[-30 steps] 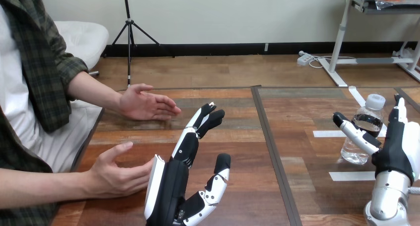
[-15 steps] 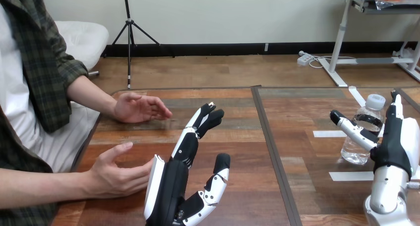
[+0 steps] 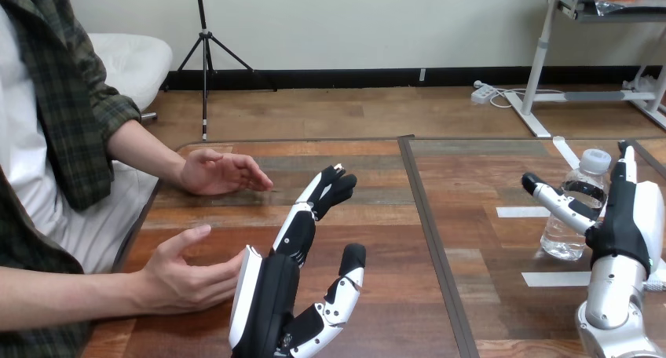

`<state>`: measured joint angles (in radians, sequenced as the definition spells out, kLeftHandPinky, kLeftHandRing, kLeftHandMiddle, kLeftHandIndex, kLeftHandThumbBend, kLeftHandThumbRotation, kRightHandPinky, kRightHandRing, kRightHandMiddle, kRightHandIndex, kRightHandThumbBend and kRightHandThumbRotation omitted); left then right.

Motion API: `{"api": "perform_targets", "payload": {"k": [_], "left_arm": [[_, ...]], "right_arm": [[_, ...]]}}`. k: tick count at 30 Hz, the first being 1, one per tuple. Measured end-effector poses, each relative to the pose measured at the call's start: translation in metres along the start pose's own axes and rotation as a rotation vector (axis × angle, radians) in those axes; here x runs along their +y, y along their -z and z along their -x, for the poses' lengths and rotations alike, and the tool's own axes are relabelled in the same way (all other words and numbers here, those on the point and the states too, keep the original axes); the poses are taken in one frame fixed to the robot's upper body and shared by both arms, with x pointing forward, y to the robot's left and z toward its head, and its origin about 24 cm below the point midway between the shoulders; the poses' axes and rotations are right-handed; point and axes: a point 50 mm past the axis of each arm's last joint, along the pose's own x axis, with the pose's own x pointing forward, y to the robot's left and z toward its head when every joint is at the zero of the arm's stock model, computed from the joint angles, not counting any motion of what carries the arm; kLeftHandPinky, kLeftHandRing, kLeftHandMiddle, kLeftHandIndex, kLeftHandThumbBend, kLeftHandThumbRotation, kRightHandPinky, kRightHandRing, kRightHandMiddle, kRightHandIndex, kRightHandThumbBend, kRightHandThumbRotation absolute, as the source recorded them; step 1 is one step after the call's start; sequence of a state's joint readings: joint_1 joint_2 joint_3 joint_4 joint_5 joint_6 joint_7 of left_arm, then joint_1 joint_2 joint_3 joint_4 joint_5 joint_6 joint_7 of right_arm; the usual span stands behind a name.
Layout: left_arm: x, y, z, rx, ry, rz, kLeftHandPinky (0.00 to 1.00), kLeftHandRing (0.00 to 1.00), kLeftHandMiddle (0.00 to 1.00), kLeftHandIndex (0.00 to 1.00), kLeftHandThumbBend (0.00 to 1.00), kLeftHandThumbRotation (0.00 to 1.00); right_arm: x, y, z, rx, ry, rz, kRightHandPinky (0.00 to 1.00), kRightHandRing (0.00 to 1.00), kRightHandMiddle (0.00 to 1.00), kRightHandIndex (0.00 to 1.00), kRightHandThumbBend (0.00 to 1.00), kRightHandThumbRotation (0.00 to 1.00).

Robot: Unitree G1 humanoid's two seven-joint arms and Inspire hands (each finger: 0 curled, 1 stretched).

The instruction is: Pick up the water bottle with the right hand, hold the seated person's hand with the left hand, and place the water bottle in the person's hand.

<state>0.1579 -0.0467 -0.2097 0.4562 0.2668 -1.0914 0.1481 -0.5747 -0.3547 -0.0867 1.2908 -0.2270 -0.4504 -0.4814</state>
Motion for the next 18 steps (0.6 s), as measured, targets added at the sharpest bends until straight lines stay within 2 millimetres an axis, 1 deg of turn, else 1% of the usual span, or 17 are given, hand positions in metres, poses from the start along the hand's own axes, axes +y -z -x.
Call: {"api": "perform_targets", "payload": {"k": [5, 12, 18], "left_arm": [[0.0000, 0.0000, 0.0001, 0.000, 0.000, 0.000, 0.98, 0.86, 0.86, 0.89, 0.16, 0.25], [0.0000, 0.0001, 0.0005, 0.002, 0.001, 0.001, 0.99, 0.87, 0.87, 0.90, 0.15, 0.25], [-0.0001, 0.0002, 0.0016, 0.005, 0.001, 0.001, 1.00, 0.87, 0.87, 0.90, 0.15, 0.24]], "right_arm": [[0.0008, -0.0007, -0.0008, 0.006, -0.004, 0.009, 0.00, 0.99, 1.00, 1.00, 0.85, 0.38], [0.0010, -0.0016, -0.0020, 0.014, -0.003, 0.016, 0.00, 0.98, 1.00, 0.99, 0.81, 0.30], [0.0014, -0.0011, -0.0019, 0.019, -0.006, 0.022, 0.00, 0.98, 1.00, 0.99, 0.79, 0.27]]}}
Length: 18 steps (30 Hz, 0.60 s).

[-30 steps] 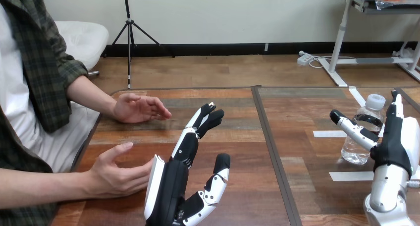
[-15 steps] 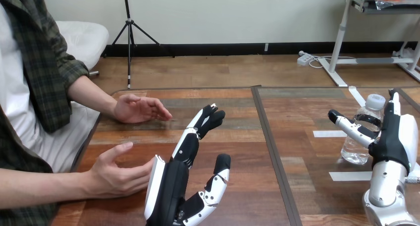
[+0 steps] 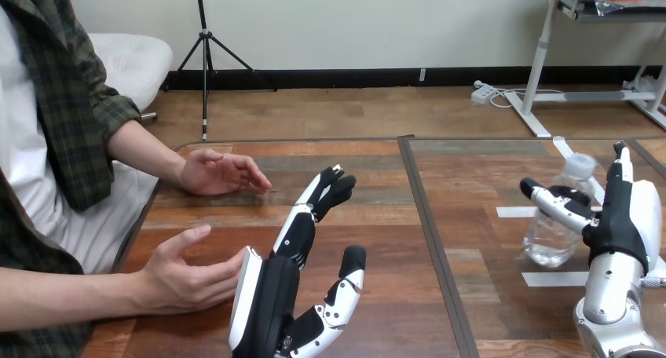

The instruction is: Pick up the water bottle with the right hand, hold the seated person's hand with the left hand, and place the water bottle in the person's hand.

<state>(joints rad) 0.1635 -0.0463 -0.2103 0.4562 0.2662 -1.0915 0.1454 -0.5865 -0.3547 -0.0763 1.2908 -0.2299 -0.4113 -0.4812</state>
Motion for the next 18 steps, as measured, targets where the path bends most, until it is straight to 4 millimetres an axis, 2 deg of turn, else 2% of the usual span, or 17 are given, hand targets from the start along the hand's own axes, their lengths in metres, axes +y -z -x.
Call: {"api": "perform_targets", "payload": {"k": [18], "left_arm": [[0.0006, 0.0008, 0.0052, 0.019, -0.002, 0.001, 0.99, 0.87, 0.87, 0.91, 0.15, 0.26]], "right_arm": [[0.0011, -0.0005, -0.0008, 0.009, -0.003, 0.025, 0.00, 0.94, 0.97, 0.95, 0.77, 0.20]]}}
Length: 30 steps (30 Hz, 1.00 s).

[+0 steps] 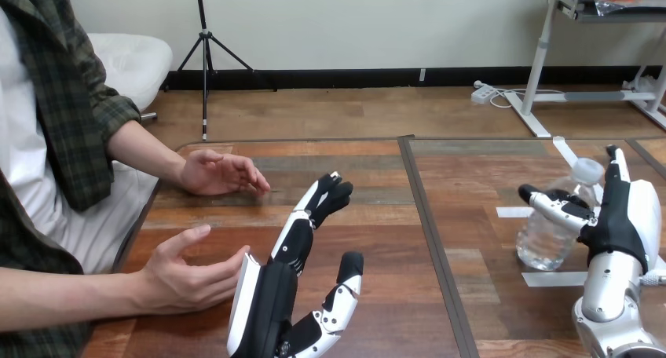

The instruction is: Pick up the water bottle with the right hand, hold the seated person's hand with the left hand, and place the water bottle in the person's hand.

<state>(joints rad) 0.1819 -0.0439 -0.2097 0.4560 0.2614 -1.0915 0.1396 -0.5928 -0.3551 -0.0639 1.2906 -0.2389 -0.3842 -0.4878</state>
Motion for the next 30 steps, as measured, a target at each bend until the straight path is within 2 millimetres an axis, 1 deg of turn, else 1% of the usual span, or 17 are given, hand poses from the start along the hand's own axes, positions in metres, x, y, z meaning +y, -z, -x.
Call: {"api": "perform_targets", "payload": {"k": [1, 2, 3, 4, 6, 8, 11, 14, 19, 28, 30], "left_arm": [[0.0001, 0.0000, 0.0000, 0.000, 0.001, 0.000, 0.99, 0.87, 0.87, 0.91, 0.15, 0.26], [0.0002, 0.0000, 0.0000, 0.000, 0.001, 0.000, 0.99, 0.86, 0.87, 0.91, 0.15, 0.26], [0.0002, -0.0001, 0.0000, 0.000, 0.002, 0.000, 0.99, 0.86, 0.87, 0.91, 0.14, 0.26], [0.0004, -0.0002, 0.0001, -0.001, 0.001, -0.001, 0.99, 0.86, 0.86, 0.91, 0.14, 0.26], [0.0007, -0.0005, 0.0001, -0.002, 0.000, -0.001, 0.99, 0.86, 0.87, 0.91, 0.14, 0.26], [0.0011, -0.0007, 0.0000, -0.003, -0.002, 0.000, 0.99, 0.87, 0.87, 0.91, 0.14, 0.26], [0.0017, -0.0009, -0.0001, -0.004, -0.007, 0.002, 1.00, 0.87, 0.87, 0.91, 0.14, 0.26], [0.0024, -0.0015, -0.0002, -0.006, -0.009, 0.003, 1.00, 0.87, 0.87, 0.91, 0.14, 0.26], [0.0037, -0.0023, -0.0007, -0.012, -0.010, -0.001, 1.00, 0.87, 0.87, 0.91, 0.14, 0.26], [0.0051, -0.0024, -0.0008, -0.012, -0.012, -0.002, 1.00, 0.87, 0.87, 0.91, 0.15, 0.26], [0.0052, -0.0023, -0.0008, -0.011, -0.010, -0.003, 1.00, 0.87, 0.87, 0.91, 0.14, 0.26]], "right_arm": [[0.0001, 0.0000, -0.0001, 0.002, -0.001, 0.002, 0.00, 0.94, 0.97, 0.95, 0.77, 0.19], [0.0003, 0.0000, -0.0002, 0.004, -0.001, 0.004, 0.04, 0.94, 0.96, 0.95, 0.77, 0.18], [0.0004, 0.0002, -0.0001, 0.006, -0.002, 0.006, 0.13, 0.93, 0.96, 0.95, 0.77, 0.17], [0.0007, 0.0003, 0.0000, 0.007, -0.004, 0.008, 0.31, 0.93, 0.95, 0.94, 0.76, 0.16], [0.0012, 0.0004, 0.0001, 0.008, -0.007, 0.013, 0.45, 0.93, 0.95, 0.94, 0.76, 0.15], [0.0015, 0.0006, 0.0002, 0.009, -0.009, 0.018, 0.55, 0.93, 0.95, 0.93, 0.76, 0.14], [0.0017, 0.0010, 0.0003, 0.013, -0.010, 0.022, 0.66, 0.93, 0.94, 0.92, 0.76, 0.12], [0.0017, 0.0015, 0.0003, 0.018, -0.010, 0.025, 0.70, 0.93, 0.94, 0.92, 0.76, 0.11], [0.0018, 0.0023, 0.0004, 0.025, -0.011, 0.030, 0.73, 0.92, 0.93, 0.91, 0.76, 0.10], [0.0026, 0.0026, 0.0007, 0.026, -0.013, 0.043, 0.73, 0.90, 0.93, 0.91, 0.76, 0.07], [0.0028, 0.0025, 0.0008, 0.025, -0.014, 0.045, 0.73, 0.90, 0.93, 0.90, 0.77, 0.05]]}}
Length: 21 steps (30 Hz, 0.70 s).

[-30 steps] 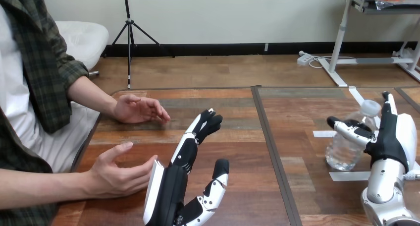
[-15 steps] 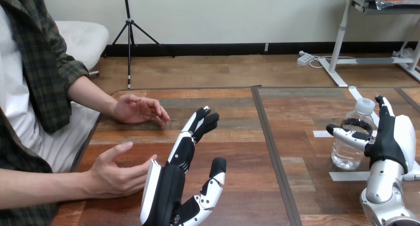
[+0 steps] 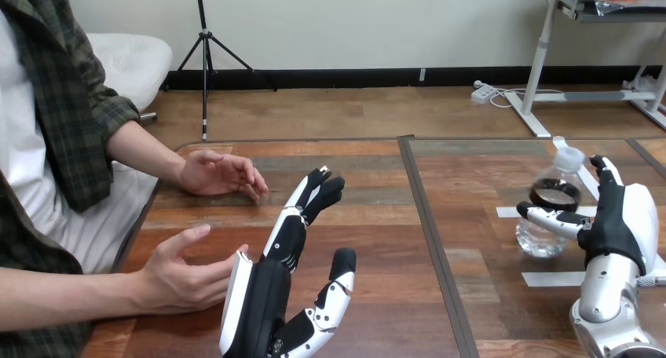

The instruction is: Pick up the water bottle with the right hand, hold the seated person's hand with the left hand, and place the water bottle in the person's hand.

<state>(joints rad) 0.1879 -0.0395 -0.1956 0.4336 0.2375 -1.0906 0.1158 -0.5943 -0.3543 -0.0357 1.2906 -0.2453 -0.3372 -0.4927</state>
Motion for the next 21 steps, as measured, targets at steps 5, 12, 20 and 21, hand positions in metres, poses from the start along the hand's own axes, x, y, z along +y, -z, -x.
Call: {"api": "perform_targets", "payload": {"k": [5, 12, 20, 21], "left_arm": [[0.0007, 0.0001, 0.0001, 0.001, 0.003, -0.008, 1.00, 0.87, 0.87, 0.91, 0.14, 0.27], [0.0012, 0.0002, 0.0000, 0.001, 0.003, -0.010, 1.00, 0.87, 0.86, 0.91, 0.15, 0.27], [0.0019, 0.0003, 0.0001, 0.002, 0.000, -0.011, 1.00, 0.87, 0.87, 0.91, 0.14, 0.27], [0.0019, 0.0003, 0.0001, 0.002, 0.000, -0.011, 1.00, 0.87, 0.87, 0.91, 0.14, 0.28]], "right_arm": [[0.0009, -0.0002, 0.0003, -0.001, -0.003, 0.000, 0.75, 0.90, 0.92, 0.90, 0.77, 0.03], [0.0020, -0.0005, 0.0008, -0.002, -0.007, 0.001, 0.77, 0.91, 0.93, 0.89, 0.77, 0.01], [0.0032, -0.0010, 0.0011, -0.008, -0.014, 0.011, 0.77, 0.91, 0.93, 0.89, 0.77, 0.00], [0.0033, -0.0010, 0.0012, -0.009, -0.015, 0.012, 0.77, 0.91, 0.93, 0.89, 0.76, 0.00]]}}
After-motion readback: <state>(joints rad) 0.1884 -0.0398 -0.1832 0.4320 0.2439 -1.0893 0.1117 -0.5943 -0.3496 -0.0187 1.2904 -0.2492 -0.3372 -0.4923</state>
